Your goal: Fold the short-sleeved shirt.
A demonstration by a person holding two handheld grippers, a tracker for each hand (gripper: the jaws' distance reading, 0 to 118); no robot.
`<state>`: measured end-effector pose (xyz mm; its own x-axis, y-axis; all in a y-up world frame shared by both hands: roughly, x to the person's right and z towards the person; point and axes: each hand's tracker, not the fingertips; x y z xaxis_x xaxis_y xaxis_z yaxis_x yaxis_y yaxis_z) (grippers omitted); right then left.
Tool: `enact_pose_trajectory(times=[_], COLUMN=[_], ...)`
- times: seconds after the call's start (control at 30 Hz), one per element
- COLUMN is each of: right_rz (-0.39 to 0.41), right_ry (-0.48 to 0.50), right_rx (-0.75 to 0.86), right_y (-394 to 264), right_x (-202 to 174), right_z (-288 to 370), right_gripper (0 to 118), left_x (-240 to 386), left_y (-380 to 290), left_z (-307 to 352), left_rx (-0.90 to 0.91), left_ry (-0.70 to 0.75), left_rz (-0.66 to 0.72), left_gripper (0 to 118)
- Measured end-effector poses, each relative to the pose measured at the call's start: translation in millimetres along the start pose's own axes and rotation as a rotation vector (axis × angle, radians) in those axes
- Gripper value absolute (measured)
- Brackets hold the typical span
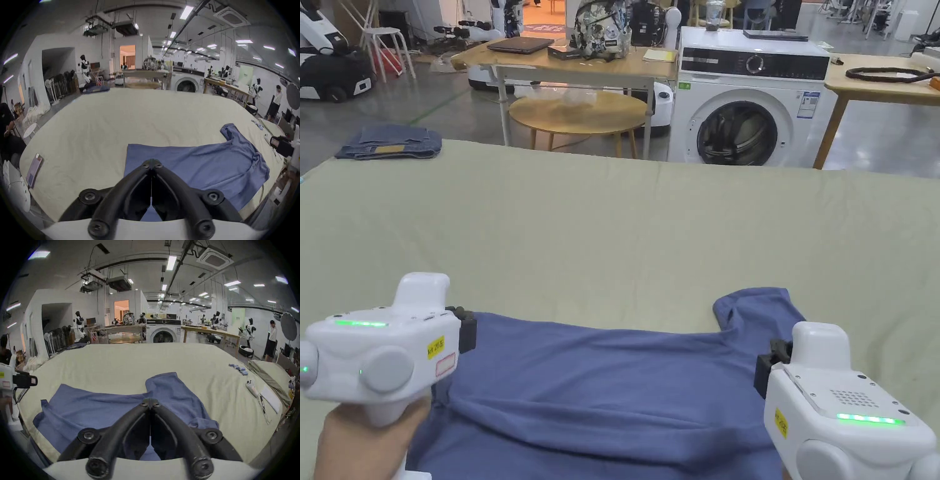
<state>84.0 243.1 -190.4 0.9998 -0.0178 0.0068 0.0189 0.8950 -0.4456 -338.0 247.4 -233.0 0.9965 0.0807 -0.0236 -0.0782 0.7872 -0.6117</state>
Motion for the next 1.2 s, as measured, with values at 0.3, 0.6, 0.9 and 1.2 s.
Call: enact_pose_trajectory(times=[0.3,0.6,0.9,1.2], right_rz=[0.003,0.015,0.007,-0.027], right_ry=[-0.01,-0.04,-0.051,-0.052], right_rx=[-0.075,-0.156,-0.22,-0.227], right_y=[-2.9,-12.8,-24.9,3.4], right_x=[15.3,30.1,34.7,55.7], right_z=[-26.9,-50.6,-64.8,-72.5], right_gripper=[0,0,0,0], left_x=[-49.2,-56.6,-18.0,-15.3], left_y=[57.6,70.0,59.9,66.1], left_z=[-109.6,-174.4,-188.9,-160.4], left_rx=[-0.298,-0.476,-0.496,-0.378], left_ry=[-0.041,-0.038,0.081,0.02], left_rz=[0.069,0.116,-0.06,-0.068], left_gripper=[0,61,34,0])
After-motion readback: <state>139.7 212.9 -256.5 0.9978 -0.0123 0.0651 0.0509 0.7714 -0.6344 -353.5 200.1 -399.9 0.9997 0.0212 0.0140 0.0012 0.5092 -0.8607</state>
